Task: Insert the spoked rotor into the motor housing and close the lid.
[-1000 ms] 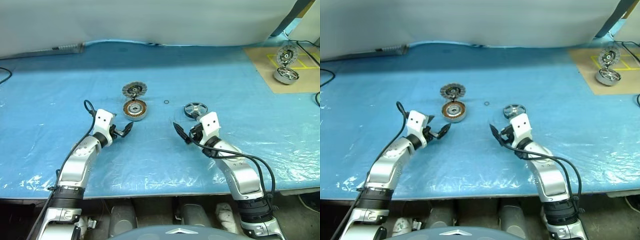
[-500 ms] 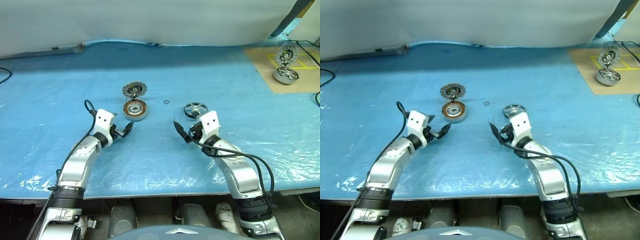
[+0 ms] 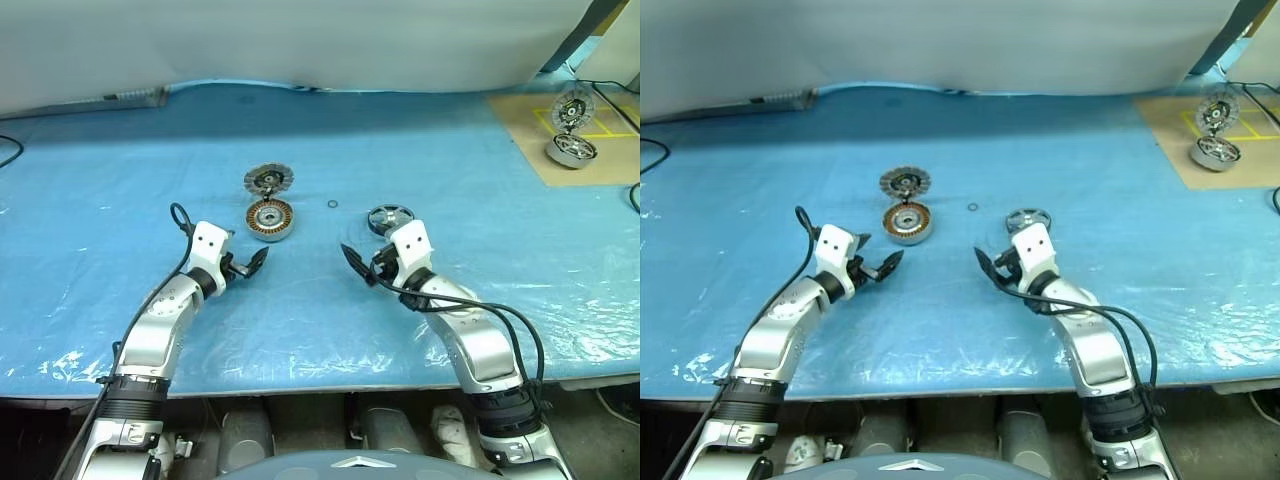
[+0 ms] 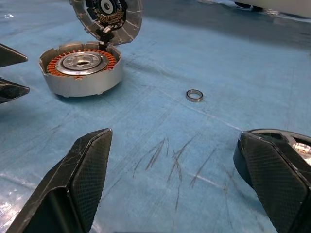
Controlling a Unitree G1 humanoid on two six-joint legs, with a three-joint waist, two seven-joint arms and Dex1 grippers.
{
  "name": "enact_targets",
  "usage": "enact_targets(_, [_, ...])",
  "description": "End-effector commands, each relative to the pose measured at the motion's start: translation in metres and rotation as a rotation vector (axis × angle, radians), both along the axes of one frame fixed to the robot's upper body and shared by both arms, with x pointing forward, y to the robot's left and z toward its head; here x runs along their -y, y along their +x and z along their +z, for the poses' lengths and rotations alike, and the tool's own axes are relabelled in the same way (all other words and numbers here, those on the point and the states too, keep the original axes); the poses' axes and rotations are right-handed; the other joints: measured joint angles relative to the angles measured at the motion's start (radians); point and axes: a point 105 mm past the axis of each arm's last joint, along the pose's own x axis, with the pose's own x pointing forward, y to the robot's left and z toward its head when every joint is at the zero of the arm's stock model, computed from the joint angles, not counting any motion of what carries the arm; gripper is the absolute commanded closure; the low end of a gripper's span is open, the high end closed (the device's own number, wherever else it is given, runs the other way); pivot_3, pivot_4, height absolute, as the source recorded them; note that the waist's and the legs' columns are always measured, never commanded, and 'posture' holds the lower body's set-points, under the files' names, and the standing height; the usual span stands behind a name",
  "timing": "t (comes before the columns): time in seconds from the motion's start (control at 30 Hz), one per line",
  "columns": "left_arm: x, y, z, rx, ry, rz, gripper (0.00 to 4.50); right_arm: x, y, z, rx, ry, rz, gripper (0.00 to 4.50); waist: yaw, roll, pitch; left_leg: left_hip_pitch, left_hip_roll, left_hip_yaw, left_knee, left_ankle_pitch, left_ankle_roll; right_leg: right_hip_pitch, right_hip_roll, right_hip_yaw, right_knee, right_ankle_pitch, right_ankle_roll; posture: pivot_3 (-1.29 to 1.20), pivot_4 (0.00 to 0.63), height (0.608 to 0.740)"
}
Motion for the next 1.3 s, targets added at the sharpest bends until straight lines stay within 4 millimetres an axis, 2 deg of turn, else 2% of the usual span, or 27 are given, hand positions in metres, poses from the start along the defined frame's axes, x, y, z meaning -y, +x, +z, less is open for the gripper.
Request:
enact_targets(0.03, [0.002, 0.001, 0.011, 0.05, 0.009, -0.013, 0.0, -0.016, 0.004, 0.017, 0.041, -0.084, 0.077, 0.05, 0.0, 0.0, 0.0, 0.0, 0.0, 0.0, 0.0, 0.0, 0.0, 0.0, 0.0, 0.0, 0.0, 0.0, 0.0, 0.0, 0.15, 0.74])
enact_targets(0.13, [0.002, -0.001, 0.009, 0.047, 0.009, -0.017, 0.0, -0.043, 0.005, 0.028, 0.017, -0.159, 0.244, 0.05, -0.001, 0.0, 0.0, 0.001, 0.0, 0.0, 0.0, 0.0, 0.0, 0.0, 0.0, 0.0, 0.0, 0.0, 0.0, 0.0, 0.15, 0.74])
enact_targets(0.23, [0.003, -0.003, 0.006, 0.043, 0.015, -0.026, 0.0, -0.068, 0.01, 0.031, 0.0, -0.292, 0.385, 0.05, -0.003, 0.0, 0.0, 0.001, 0.0, 0.0, 0.0, 0.0, 0.0, 0.0, 0.0, 0.0, 0.001, 0.0, 0.0, 0.0, 0.15, 0.74])
enact_targets(0.33, [0.004, -0.007, 0.007, 0.057, 0.023, -0.033, 0.0, -0.09, 0.019, 0.037, 0.018, -0.399, 0.462, 0.05, -0.001, 0.0, 0.0, 0.004, 0.001, 0.0, 0.0, 0.0, 0.0, 0.0, 0.0, 0.0, 0.001, 0.0, -0.001, 0.0, 0.15, 0.74])
enact_targets(0.47, [0.004, -0.017, 0.01, 0.115, 0.031, -0.047, 0.0, -0.125, 0.028, 0.044, 0.016, -0.452, 0.546, 0.05, -0.003, 0.0, 0.0, 0.004, 0.001, 0.0, 0.0, 0.0, 0.0, 0.0, 0.0, 0.0, 0.001, -0.001, -0.002, 0.0, 0.15, 0.74])
enact_targets(0.63, [0.002, -0.027, 0.006, 0.103, 0.019, -0.042, 0.0, -0.154, 0.038, 0.036, 0.019, -0.537, 0.609, 0.05, -0.003, 0.0, 0.0, 0.004, 0.002, 0.0, 0.0, 0.0, 0.0, -0.001, 0.0, -0.002, 0.002, -0.001, -0.004, 0.0, 0.15, 0.74])
enact_targets(0.77, [0.004, -0.035, 0.003, 0.087, 0.002, -0.058, 0.0, -0.16, 0.049, 0.029, 0.022, -0.59, 0.622, 0.05, -0.001, -0.001, 0.0, 0.004, 0.002, 0.0, 0.0, 0.0, 0.0, -0.001, 0.0, -0.002, 0.002, -0.001, -0.004, 0.0, 0.15, 0.74])
enact_targets(1.0, [0.004, -0.04, 0.0, 0.078, -0.003, -0.056, 0.0, -0.159, 0.066, 0.021, 0.016, -0.641, 0.603, 0.05, -0.003, -0.001, 0.001, 0.005, 0.003, 0.001, 0.0, 0.0, 0.0, -0.001, 0.0, -0.002, 0.003, -0.002, -0.005, 0.0, 0.15, 0.74])
enact_targets(1.3, [0.005, -0.04, -0.001, 0.077, -0.009, -0.051, 0.0, -0.161, 0.06, 0.002, -0.024, -0.67, 0.672, 0.05, -0.007, -0.001, 0.001, 0.006, 0.004, 0.002, 0.001, 0.002, 0.003, -0.001, 0.0, -0.003, 0.005, -0.003, -0.007, 0.0, 0.15, 0.74])
